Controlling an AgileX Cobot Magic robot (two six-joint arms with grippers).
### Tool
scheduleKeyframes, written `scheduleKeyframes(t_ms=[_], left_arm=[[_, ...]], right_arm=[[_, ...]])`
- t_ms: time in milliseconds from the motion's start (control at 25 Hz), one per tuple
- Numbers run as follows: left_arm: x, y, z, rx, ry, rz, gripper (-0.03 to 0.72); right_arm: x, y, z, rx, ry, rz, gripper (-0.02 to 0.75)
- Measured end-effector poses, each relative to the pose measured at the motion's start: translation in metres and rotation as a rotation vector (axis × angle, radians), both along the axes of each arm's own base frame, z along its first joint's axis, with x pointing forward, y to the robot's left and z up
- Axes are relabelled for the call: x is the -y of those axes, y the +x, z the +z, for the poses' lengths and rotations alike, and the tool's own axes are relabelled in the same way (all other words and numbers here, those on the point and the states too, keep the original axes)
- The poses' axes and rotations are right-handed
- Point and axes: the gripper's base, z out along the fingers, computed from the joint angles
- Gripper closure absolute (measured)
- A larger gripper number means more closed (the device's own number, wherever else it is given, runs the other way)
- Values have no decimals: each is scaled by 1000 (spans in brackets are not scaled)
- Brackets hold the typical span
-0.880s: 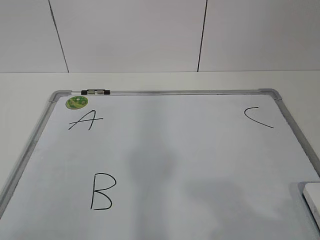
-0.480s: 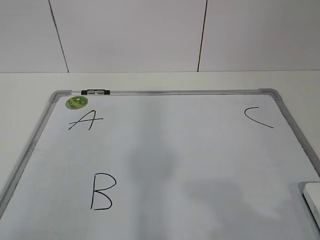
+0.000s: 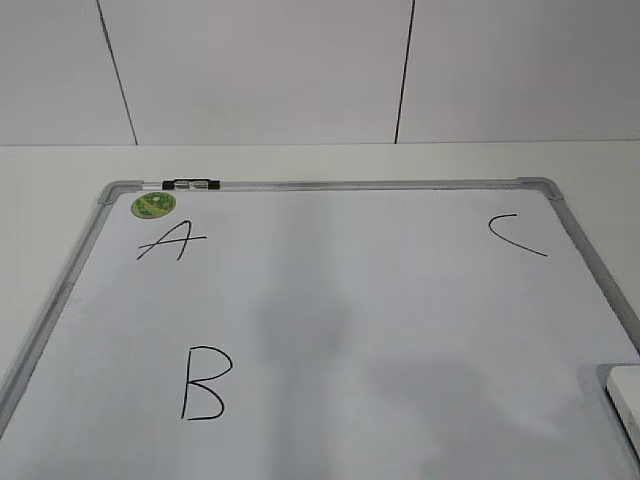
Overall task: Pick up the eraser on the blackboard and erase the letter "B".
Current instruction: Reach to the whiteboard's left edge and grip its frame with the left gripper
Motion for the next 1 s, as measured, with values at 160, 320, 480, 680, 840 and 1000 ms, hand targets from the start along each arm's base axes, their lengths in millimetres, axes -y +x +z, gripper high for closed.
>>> scheduleKeyframes(t_ms=[160,320,480,680,840,1000], left_arm=[[0,0,0,0,-1,0,452],[0,0,0,0,-4,-3,452],[0,1,0,-4,-4,-3,452],[1,11,7,-58,0,-1,452],[-2,40,14,-183,40,20,452],[-1,78,14,-356,51,20,452]], right_arm=[[0,0,1,2,0,0,154],[0,5,1,-29,-1,-1,154],[-1,13,6,-76,7,-9,154],[-2,26,18,-139,33,-30,154],[-4,40,31,-185,39,-36,154],[-5,53,39,-230,44,-37,154]])
